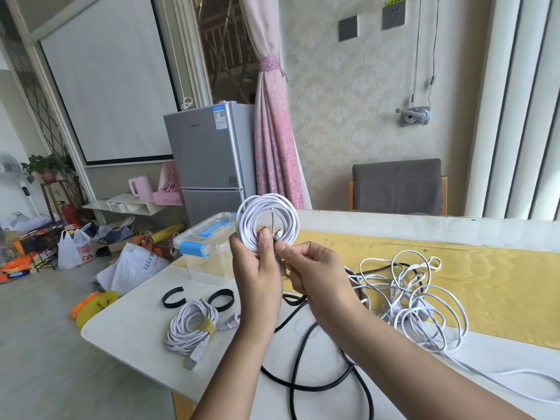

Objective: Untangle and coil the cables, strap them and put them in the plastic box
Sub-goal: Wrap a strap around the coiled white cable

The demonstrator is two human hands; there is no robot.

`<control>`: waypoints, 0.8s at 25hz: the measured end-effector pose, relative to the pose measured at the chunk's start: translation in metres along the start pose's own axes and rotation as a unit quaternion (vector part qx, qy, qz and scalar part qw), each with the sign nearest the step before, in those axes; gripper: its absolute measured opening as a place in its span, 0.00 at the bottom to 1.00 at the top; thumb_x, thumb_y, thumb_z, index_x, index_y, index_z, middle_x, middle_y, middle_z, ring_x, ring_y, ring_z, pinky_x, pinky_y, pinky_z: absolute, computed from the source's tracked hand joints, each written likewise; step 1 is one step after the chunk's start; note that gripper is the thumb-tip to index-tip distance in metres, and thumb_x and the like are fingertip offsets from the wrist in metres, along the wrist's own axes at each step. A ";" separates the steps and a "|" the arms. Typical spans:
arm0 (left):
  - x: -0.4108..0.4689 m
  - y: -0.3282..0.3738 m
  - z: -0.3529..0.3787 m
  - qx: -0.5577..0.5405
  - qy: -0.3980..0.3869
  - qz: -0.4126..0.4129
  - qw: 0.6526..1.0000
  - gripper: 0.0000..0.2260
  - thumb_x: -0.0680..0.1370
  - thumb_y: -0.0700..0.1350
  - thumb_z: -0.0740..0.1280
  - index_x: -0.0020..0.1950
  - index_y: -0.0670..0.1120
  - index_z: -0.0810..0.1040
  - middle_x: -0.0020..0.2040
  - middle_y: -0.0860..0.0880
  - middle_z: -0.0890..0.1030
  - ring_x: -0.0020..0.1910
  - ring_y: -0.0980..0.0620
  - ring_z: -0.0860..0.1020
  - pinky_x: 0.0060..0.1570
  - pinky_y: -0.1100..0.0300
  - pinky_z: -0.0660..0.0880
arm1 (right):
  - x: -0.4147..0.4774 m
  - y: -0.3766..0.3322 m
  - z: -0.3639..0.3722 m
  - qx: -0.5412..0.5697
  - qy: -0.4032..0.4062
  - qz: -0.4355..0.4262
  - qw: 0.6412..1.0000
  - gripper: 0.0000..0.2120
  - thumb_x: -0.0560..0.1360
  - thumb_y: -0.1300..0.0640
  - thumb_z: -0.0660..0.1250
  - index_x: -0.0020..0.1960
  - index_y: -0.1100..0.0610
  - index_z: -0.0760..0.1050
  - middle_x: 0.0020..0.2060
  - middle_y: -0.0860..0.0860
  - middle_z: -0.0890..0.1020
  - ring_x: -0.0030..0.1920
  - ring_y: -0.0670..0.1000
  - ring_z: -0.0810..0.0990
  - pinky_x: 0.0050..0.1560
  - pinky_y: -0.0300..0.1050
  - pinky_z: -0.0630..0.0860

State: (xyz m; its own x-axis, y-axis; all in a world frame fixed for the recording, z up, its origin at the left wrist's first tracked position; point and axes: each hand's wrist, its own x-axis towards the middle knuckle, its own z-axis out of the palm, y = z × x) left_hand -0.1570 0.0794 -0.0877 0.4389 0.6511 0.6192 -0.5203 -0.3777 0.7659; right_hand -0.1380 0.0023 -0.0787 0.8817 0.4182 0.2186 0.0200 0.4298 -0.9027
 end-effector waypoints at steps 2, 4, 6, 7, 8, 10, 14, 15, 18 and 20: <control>-0.002 0.000 0.000 -0.005 -0.005 0.000 1.000 0.03 0.81 0.44 0.60 0.51 0.45 0.69 0.45 0.54 0.77 0.42 0.67 0.76 0.44 0.72 0.70 | 0.001 0.002 0.000 0.002 0.006 0.010 1.000 0.12 0.74 0.57 0.70 0.43 0.62 0.69 0.21 0.48 0.69 0.19 0.44 0.61 0.21 0.33 0.58; 0.001 -0.003 -0.002 -0.029 -0.014 -0.016 0.999 0.04 0.80 0.49 0.61 0.50 0.50 0.70 0.45 0.53 0.78 0.44 0.61 0.77 0.48 0.63 0.73 | 0.000 0.003 0.000 -0.057 -0.015 0.029 0.998 0.15 0.75 0.51 0.68 0.42 0.62 0.71 0.21 0.44 0.68 0.21 0.43 0.62 0.22 0.33 0.60; 0.004 -0.007 -0.003 -0.063 -0.027 -0.054 0.996 0.08 0.77 0.55 0.62 0.50 0.51 0.72 0.45 0.51 0.79 0.46 0.54 0.78 0.50 0.52 0.75 | -0.001 0.004 -0.001 -0.125 -0.041 0.040 0.991 0.15 0.75 0.46 0.66 0.37 0.57 0.75 0.22 0.43 0.68 0.23 0.43 0.62 0.24 0.34 0.60; 0.005 -0.007 -0.003 -0.079 -0.033 -0.079 0.993 0.11 0.76 0.56 0.62 0.50 0.50 0.73 0.46 0.49 0.80 0.46 0.52 0.78 0.50 0.48 0.75 | -0.002 0.004 -0.001 -0.122 -0.050 0.029 0.991 0.14 0.75 0.47 0.66 0.37 0.55 0.77 0.24 0.45 0.69 0.24 0.43 0.63 0.25 0.33 0.60; 0.006 -0.007 -0.002 -0.095 -0.037 -0.101 0.990 0.12 0.75 0.57 0.63 0.51 0.50 0.74 0.46 0.48 0.80 0.46 0.50 0.78 0.49 0.46 0.74 | -0.002 0.004 -0.002 -0.096 -0.056 0.007 0.994 0.12 0.75 0.49 0.67 0.39 0.56 0.79 0.26 0.46 0.70 0.24 0.41 0.64 0.25 0.31 0.61; 0.006 -0.005 0.000 -0.131 -0.028 -0.138 0.981 0.09 0.78 0.52 0.64 0.52 0.48 0.76 0.48 0.47 0.82 0.48 0.48 0.80 0.52 0.44 0.75 | -0.002 0.005 -0.004 -0.042 -0.062 -0.027 0.997 0.09 0.75 0.56 0.68 0.48 0.62 0.81 0.27 0.46 0.73 0.25 0.40 0.70 0.27 0.28 0.64; 0.007 0.005 0.008 -0.183 -0.013 -0.184 0.966 0.08 0.82 0.43 0.59 0.52 0.44 0.77 0.44 0.47 0.83 0.44 0.51 0.80 0.54 0.45 0.76 | 0.002 0.006 -0.006 -0.053 -0.065 -0.071 0.994 0.08 0.72 0.56 0.71 0.51 0.54 0.83 0.43 0.58 0.82 0.38 0.46 0.77 0.45 0.39 0.74; 0.007 0.008 0.009 -0.189 -0.012 -0.185 0.964 0.09 0.82 0.42 0.58 0.51 0.44 0.78 0.42 0.48 0.82 0.43 0.53 0.80 0.52 0.49 0.77 | 0.004 0.006 -0.007 -0.063 -0.056 -0.076 0.994 0.08 0.71 0.55 0.72 0.50 0.53 0.84 0.47 0.62 0.80 0.40 0.49 0.76 0.46 0.42 0.74; 0.008 0.011 0.012 -0.203 -0.012 -0.195 0.959 0.08 0.82 0.40 0.58 0.49 0.45 0.77 0.42 0.48 0.81 0.41 0.53 0.79 0.44 0.57 0.76 | 0.008 0.006 -0.008 -0.083 -0.037 -0.109 0.990 0.04 0.71 0.58 0.73 0.46 0.52 0.84 0.42 0.55 0.74 0.39 0.51 0.71 0.43 0.43 0.70; 0.008 0.014 0.012 -0.211 -0.027 -0.217 0.953 0.07 0.81 0.39 0.59 0.47 0.42 0.77 0.40 0.46 0.79 0.38 0.54 0.77 0.36 0.62 0.75 | 0.009 0.008 -0.010 -0.110 -0.031 -0.140 0.983 0.05 0.71 0.59 0.73 0.45 0.51 0.84 0.39 0.50 0.72 0.38 0.50 0.69 0.42 0.44 0.68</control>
State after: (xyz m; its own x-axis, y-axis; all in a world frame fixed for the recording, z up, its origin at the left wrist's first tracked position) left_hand -0.1518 0.0722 -0.0701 0.7108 0.6467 0.2766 -0.5242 0.2249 0.8214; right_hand -0.1248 0.0014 -0.0874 0.7969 0.3580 0.4865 0.3660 0.3546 -0.8604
